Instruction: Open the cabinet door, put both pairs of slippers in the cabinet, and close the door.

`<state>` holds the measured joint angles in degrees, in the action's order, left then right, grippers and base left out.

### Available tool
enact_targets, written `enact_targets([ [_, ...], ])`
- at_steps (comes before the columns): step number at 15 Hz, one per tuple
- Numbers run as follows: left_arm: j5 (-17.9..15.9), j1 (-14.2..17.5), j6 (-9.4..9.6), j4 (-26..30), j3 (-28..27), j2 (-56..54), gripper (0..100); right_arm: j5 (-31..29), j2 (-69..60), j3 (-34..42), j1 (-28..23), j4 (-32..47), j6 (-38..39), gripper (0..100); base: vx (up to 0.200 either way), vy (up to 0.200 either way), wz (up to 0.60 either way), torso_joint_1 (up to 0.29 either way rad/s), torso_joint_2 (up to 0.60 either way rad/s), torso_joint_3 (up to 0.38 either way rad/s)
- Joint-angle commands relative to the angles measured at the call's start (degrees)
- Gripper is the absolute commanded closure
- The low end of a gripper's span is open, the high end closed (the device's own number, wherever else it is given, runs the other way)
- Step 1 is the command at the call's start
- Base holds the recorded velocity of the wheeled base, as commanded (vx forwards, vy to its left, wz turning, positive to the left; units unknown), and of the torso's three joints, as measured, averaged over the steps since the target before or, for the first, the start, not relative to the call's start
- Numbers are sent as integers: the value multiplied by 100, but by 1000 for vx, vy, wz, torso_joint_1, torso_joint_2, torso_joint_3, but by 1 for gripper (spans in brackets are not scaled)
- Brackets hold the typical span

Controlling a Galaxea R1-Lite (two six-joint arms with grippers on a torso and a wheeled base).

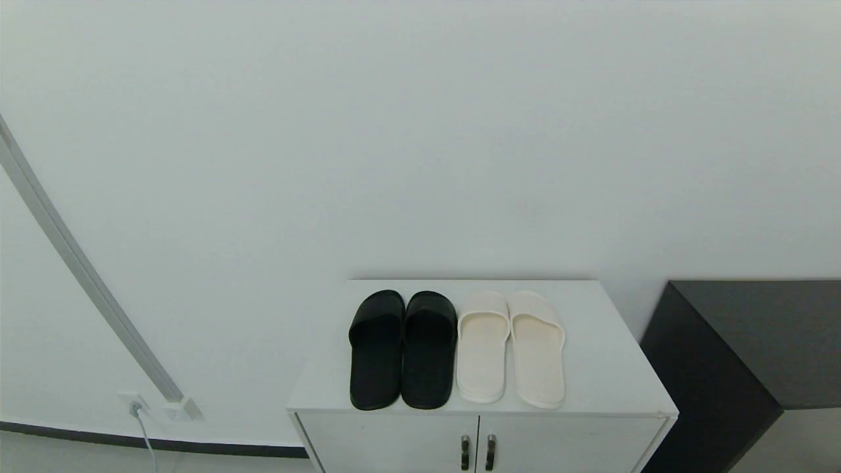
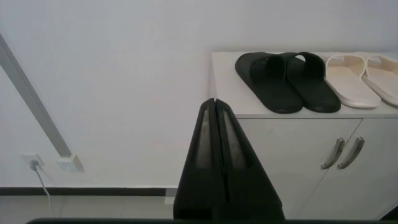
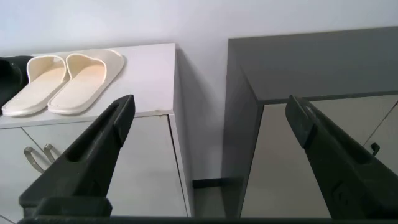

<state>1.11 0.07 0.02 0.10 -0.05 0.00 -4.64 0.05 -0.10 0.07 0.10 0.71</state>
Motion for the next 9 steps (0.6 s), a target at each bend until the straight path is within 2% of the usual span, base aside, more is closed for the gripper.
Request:
enact_targets([
  [1,3,1,-11,-1,-4,0,100,-1,4,1,1,-1,8,0,0,0,0,0,0,0],
  [6,3,1,-55,-1,-4,9,100,-107,-5,-105,1,-150,202,0,0,0,0,0,0,0],
  [7,3,1,-55,-1,-4,9,100,-98,180,-878,1,-142,378,0,0,0,0,0,0,0],
  [8,3,1,-55,-1,-4,9,100,-72,558,-1256,19,307,369,0,0,0,0,0,0,0],
  [9,3,1,-55,-1,-4,0,100,16,804,-1326,19,693,246,0,0,0,0,0,0,0],
])
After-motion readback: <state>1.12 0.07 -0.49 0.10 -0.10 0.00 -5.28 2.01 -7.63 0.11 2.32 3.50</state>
